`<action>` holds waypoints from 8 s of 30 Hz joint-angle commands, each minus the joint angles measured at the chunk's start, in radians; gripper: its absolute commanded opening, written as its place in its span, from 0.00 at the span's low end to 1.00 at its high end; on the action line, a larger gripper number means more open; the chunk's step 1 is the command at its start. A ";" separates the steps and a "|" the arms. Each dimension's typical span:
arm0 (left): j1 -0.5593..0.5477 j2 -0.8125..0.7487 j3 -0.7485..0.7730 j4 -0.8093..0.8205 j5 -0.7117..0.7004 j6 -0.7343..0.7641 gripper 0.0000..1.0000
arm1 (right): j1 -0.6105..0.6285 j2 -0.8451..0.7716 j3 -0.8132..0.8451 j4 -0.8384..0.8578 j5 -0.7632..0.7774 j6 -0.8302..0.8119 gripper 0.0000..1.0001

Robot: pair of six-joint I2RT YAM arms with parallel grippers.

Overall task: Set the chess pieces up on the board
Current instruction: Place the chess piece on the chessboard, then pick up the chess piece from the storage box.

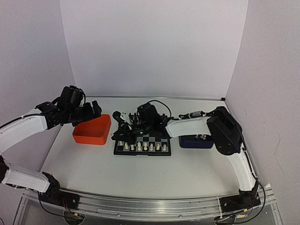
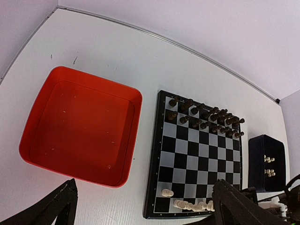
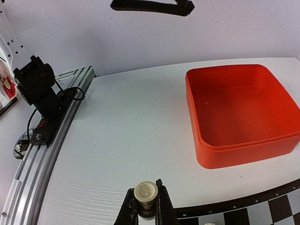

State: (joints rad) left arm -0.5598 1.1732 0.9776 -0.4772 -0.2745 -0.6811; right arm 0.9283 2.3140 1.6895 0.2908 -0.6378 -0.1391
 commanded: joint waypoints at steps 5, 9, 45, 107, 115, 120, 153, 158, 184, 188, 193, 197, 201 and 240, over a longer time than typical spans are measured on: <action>0.001 -0.057 -0.013 0.016 -0.022 0.021 1.00 | 0.007 0.083 0.084 -0.015 0.047 -0.052 0.05; 0.001 -0.054 -0.015 0.015 -0.017 0.029 1.00 | 0.007 0.088 0.076 -0.030 0.061 -0.072 0.05; 0.001 -0.024 -0.010 0.032 0.019 0.070 1.00 | 0.020 0.122 0.112 -0.101 0.113 -0.124 0.09; -0.133 0.521 0.166 -0.079 0.365 0.191 0.47 | -0.278 -0.645 -0.520 -0.183 0.707 0.344 0.86; -0.134 0.551 0.192 -0.135 0.324 0.180 0.40 | -0.290 -0.669 -0.540 -0.214 0.733 0.306 0.85; -0.142 0.588 0.211 -0.158 0.337 0.185 0.36 | -0.298 -0.675 -0.542 -0.222 0.738 0.291 0.86; -0.155 0.557 0.319 -0.225 0.247 0.190 0.39 | -0.314 -0.763 -0.579 -0.278 0.825 0.251 0.87; -0.155 0.470 0.368 -0.207 0.249 0.207 0.67 | -0.348 -0.798 -0.579 -0.360 0.852 0.290 0.89; -0.144 0.294 0.277 0.164 -0.138 0.095 1.00 | -0.621 -0.459 -0.255 -0.908 0.618 0.274 0.51; -0.144 0.319 0.273 0.164 -0.117 0.085 1.00 | -0.622 -0.417 -0.244 -0.929 0.734 0.268 0.49; -0.143 0.346 0.281 0.169 -0.080 0.091 1.00 | -0.623 -0.373 -0.239 -0.938 0.796 0.259 0.49; -0.143 0.373 0.296 0.168 -0.065 0.098 1.00 | -0.627 -0.309 -0.200 -0.938 0.813 0.253 0.49; -0.143 0.392 0.309 0.160 -0.055 0.099 1.00 | -0.640 -0.257 -0.163 -0.938 0.805 0.262 0.45; -0.132 0.453 0.337 0.151 0.000 0.114 1.00 | -0.625 -0.541 -0.200 -0.948 0.683 0.176 0.00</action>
State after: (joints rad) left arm -0.6984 1.6137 1.2751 -0.3393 -0.2870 -0.5755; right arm 0.2827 1.8915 1.4788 -0.6547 0.1887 0.0638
